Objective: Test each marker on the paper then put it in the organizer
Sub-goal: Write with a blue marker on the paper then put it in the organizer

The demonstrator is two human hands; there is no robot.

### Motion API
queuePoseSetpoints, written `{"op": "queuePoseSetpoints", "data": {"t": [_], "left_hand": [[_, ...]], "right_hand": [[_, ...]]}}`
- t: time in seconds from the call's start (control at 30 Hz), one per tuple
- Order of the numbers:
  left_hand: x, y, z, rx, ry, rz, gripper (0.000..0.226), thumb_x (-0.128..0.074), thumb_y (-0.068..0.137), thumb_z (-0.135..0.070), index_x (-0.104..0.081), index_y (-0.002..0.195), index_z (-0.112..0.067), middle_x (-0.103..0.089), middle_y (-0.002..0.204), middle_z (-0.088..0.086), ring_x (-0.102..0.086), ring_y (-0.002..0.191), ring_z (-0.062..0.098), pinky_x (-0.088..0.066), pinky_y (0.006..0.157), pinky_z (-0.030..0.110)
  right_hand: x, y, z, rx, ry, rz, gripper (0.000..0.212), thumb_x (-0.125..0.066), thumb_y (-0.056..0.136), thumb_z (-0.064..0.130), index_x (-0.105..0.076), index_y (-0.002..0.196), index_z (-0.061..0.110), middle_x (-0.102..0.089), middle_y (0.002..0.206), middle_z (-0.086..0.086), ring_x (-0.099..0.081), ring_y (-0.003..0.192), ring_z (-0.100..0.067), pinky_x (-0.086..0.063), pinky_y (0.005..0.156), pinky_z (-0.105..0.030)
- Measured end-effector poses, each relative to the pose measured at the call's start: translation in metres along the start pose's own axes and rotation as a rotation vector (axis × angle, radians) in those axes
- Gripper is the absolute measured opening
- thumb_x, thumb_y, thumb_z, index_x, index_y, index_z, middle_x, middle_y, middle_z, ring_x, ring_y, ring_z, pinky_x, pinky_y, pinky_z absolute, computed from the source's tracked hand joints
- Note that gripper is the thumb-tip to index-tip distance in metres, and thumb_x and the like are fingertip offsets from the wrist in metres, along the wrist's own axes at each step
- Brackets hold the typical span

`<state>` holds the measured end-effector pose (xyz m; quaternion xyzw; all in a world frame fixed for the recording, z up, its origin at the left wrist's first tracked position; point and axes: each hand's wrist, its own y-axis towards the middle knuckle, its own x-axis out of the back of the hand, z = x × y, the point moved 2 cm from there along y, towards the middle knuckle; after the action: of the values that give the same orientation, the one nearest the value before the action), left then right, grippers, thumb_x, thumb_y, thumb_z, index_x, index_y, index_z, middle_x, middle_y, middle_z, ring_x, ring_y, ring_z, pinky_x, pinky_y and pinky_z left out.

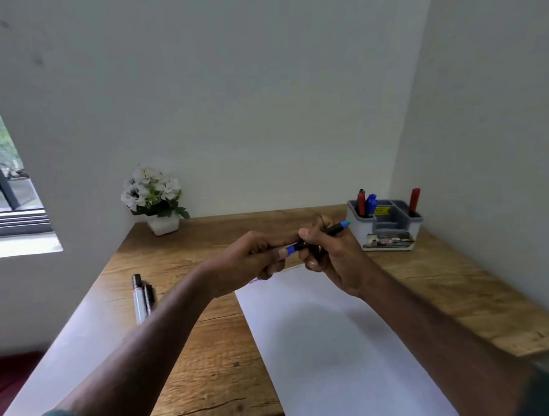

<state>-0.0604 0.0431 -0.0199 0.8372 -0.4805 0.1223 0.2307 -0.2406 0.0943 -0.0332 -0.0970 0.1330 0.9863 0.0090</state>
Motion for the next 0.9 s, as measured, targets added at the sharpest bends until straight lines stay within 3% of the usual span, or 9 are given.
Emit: {"op": "queuePoseSetpoints", "data": {"t": [0.1,0.2,0.3,0.4,0.53,0.67,0.73,0.8,0.9], "left_hand": [[-0.002,0.005,-0.001,0.031,-0.09,0.073,0.039,-0.038,0.107,-0.007,-0.054,0.142,-0.014,-0.033,0.07,0.004,-0.028,0.064,0.015,-0.025,0.06,0.032],[-0.004,0.011,0.002,0.078,-0.184,0.136,0.042,-0.036,0.107,-0.009,-0.047,0.147,-0.015,-0.026,0.073,0.012,-0.023,0.066,0.017,-0.021,0.063,0.034],[-0.005,0.013,0.006,0.101,-0.314,0.205,0.044,-0.034,0.107,-0.007,-0.043,0.15,-0.012,-0.032,0.07,0.002,-0.025,0.064,0.013,-0.023,0.062,0.03],[-0.005,0.016,0.014,0.085,-0.272,0.064,0.041,-0.039,0.106,-0.007,-0.047,0.147,-0.011,-0.038,0.068,0.0,-0.031,0.062,0.01,-0.028,0.059,0.026],[-0.005,0.022,0.021,0.063,-0.133,-0.154,0.025,-0.046,0.104,-0.004,-0.065,0.12,-0.008,-0.04,0.068,0.011,-0.034,0.057,0.012,-0.032,0.052,0.022],[-0.007,0.019,0.017,0.009,-0.124,0.005,0.037,-0.041,0.106,-0.006,-0.067,0.083,-0.018,-0.037,0.064,0.004,-0.031,0.057,0.011,-0.03,0.055,0.021],[-0.006,0.018,0.017,0.011,-0.143,0.071,0.041,-0.041,0.106,-0.007,-0.065,0.076,-0.022,-0.036,0.064,0.002,-0.03,0.059,0.011,-0.03,0.058,0.024],[-0.005,0.019,0.02,0.023,-0.175,0.119,0.036,-0.041,0.106,-0.009,-0.069,0.087,-0.023,-0.033,0.065,0.001,-0.029,0.06,0.012,-0.026,0.06,0.029],[0.004,0.013,0.027,0.108,-0.35,0.181,0.037,-0.043,0.105,-0.01,-0.058,0.138,-0.018,-0.029,0.067,0.001,-0.028,0.06,0.011,-0.026,0.06,0.027]], "right_hand": [[0.006,0.001,-0.001,0.011,-0.003,0.048,0.022,-0.06,0.096,0.011,-0.048,0.078,0.016,-0.06,0.06,-0.013,-0.047,0.046,-0.02,-0.035,0.045,-0.027],[0.012,0.002,-0.001,-0.008,-0.009,0.08,0.006,-0.057,0.093,0.016,-0.053,0.09,0.015,-0.058,0.062,-0.014,-0.048,0.049,-0.023,-0.036,0.046,-0.028],[0.016,0.001,0.002,-0.02,-0.005,0.118,0.004,-0.054,0.093,0.015,-0.056,0.095,0.012,-0.059,0.061,-0.015,-0.049,0.046,-0.022,-0.037,0.045,-0.027],[0.019,0.002,0.007,0.016,-0.056,0.09,0.013,-0.05,0.098,0.008,-0.062,0.101,0.008,-0.061,0.063,-0.016,-0.052,0.046,-0.021,-0.04,0.045,-0.026],[0.021,0.008,0.005,0.029,-0.107,-0.013,0.027,-0.042,0.102,0.0,-0.068,0.097,0.002,-0.064,0.062,-0.014,-0.055,0.045,-0.019,-0.044,0.044,-0.026],[0.023,0.006,-0.002,-0.018,-0.072,0.001,0.036,-0.041,0.102,-0.001,-0.071,0.082,0.0,-0.065,0.062,-0.016,-0.056,0.044,-0.02,-0.046,0.044,-0.026],[0.024,0.004,-0.005,-0.045,-0.057,0.027,0.036,-0.041,0.101,-0.002,-0.072,0.081,0.0,-0.065,0.063,-0.018,-0.057,0.045,-0.021,-0.047,0.045,-0.027],[0.025,0.004,-0.007,-0.057,-0.041,0.043,0.036,-0.041,0.1,-0.001,-0.072,0.081,-0.001,-0.065,0.063,-0.018,-0.058,0.046,-0.022,-0.048,0.046,-0.028],[0.038,0.004,0.002,-0.062,0.114,-0.01,0.038,-0.043,0.093,0.008,-0.076,0.077,-0.001,-0.068,0.061,-0.017,-0.062,0.044,-0.021,-0.051,0.044,-0.026]]}}
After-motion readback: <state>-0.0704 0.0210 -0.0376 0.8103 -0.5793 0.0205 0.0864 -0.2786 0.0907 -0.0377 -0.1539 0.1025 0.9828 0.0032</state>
